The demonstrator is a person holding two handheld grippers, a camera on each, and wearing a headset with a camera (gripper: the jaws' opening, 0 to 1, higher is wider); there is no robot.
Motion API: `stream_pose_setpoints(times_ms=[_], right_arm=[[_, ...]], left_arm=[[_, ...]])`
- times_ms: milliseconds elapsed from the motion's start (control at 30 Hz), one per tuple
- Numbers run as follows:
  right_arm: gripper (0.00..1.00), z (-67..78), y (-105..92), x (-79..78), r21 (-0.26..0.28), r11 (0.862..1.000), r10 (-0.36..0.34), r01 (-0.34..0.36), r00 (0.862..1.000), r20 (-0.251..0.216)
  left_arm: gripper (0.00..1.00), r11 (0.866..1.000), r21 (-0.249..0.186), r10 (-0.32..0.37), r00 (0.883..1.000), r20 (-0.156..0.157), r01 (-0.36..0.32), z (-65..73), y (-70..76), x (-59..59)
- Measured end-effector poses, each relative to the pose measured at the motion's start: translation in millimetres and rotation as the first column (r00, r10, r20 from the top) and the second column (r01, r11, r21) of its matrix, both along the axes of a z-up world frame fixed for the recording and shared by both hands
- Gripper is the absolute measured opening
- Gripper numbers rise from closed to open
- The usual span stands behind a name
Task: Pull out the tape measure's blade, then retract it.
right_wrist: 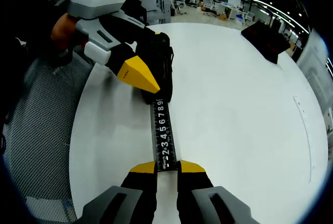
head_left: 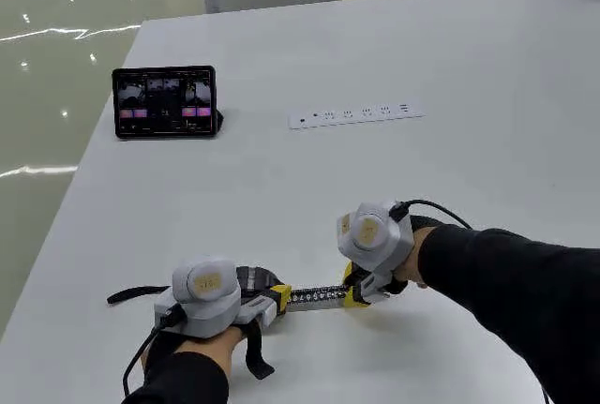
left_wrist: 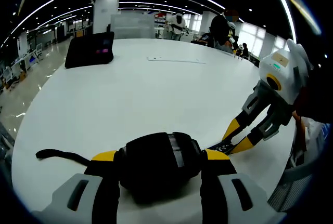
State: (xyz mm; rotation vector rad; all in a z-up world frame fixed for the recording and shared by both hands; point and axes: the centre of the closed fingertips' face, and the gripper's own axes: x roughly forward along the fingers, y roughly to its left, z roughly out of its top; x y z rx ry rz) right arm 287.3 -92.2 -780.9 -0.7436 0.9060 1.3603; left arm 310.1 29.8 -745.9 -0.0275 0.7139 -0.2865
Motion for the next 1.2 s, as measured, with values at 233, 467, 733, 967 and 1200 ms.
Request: stream_pose_setpoints(times_ms=[233,467,733,967,1200], right_arm=[[0.10,0.2,4.2,-0.5,0.005,1.000,-0.018,0.018,1.000,-0.015],[0.10,-0.3,7.9,-0.1,0.008,1.000,0.027,-0.027,1.000,0.016],[0.10,0.1,15.9,0.2,0.017,0.999,0.028,-0.028,0.999,0.028],[0.10,0.5,20.2,-1.1,0.028,0.999,0.020,-0.021,1.000,0.021],[0.10,1.1,25.6,-1.0,0.034,0.999,0.017,-0.018,1.000,0.019]], left_arm=[[0.58,1.000,-0.003,0.002,1.000,-0.004,-0.002,0.0,0.1,-0.3],[0.58,1.000,-0.004,0.003,1.000,-0.004,-0.003,0.1,0.2,-0.1],[0.58,1.000,-0.006,0.004,1.000,-0.005,-0.004,0.4,0.4,0.2],[0.58,1.000,-0.007,0.002,1.000,-0.006,-0.002,0.7,0.1,-0.1],[0.58,1.000,-0.007,0.002,1.000,-0.008,-0.002,0.5,0.1,0.1]])
